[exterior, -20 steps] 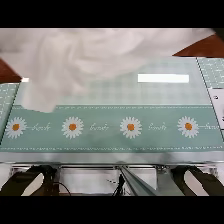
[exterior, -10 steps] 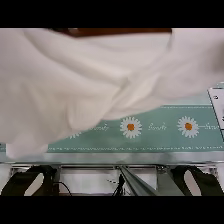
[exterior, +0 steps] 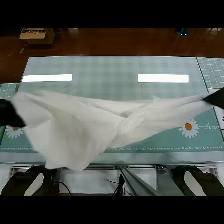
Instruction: Fold the shirts.
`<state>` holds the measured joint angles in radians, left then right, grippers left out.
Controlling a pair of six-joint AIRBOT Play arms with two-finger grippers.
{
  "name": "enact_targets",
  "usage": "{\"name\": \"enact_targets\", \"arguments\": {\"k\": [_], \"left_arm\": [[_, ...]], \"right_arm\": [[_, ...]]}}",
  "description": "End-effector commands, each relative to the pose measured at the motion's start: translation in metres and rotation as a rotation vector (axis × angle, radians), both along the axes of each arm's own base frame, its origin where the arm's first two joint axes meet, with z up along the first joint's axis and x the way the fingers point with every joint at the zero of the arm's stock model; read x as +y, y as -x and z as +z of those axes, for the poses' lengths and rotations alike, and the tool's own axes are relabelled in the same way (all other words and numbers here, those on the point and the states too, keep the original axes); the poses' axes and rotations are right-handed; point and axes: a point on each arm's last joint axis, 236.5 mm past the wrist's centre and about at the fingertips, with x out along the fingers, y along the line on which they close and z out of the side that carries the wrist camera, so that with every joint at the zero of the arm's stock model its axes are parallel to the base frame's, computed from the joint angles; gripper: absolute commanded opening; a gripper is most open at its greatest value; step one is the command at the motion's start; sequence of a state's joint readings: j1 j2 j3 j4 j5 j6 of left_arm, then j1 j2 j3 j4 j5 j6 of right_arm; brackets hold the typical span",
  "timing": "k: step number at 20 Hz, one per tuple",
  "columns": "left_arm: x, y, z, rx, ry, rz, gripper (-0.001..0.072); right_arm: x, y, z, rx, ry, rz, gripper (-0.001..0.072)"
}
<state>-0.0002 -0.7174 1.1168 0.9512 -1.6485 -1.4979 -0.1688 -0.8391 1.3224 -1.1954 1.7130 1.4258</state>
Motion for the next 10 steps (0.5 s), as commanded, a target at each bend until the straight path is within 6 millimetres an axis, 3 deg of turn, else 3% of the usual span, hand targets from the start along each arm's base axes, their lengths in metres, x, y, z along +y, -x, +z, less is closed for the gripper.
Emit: {"name": "enact_targets", "arguments": {"k": [1,4,7,10], "left_arm": [[0.000,-0.027,-0.084,0.080,0.003,0.010,0.0030],[0.004,-0.060,-0.134,0.083,-0.031,-0.049,0.0031],[0.012,-0.102,-0.183,0.120,-0.050,0.039,0.0031],[0.016,-0.112,-0.230,0.247,-0.054,0.097,0.0047]], "right_arm": [[0.020,-0.046,-0.071,0.109,0.031,0.067,0.0020],[0.045,-0.104,-0.114,0.079,0.023,0.070,0.0021],[0.063,-0.130,-0.150,0.116,-0.018,0.031,0.0021],[0.062,-0.148,-0.173,0.121,-0.023,-0.015,0.0021]]}}
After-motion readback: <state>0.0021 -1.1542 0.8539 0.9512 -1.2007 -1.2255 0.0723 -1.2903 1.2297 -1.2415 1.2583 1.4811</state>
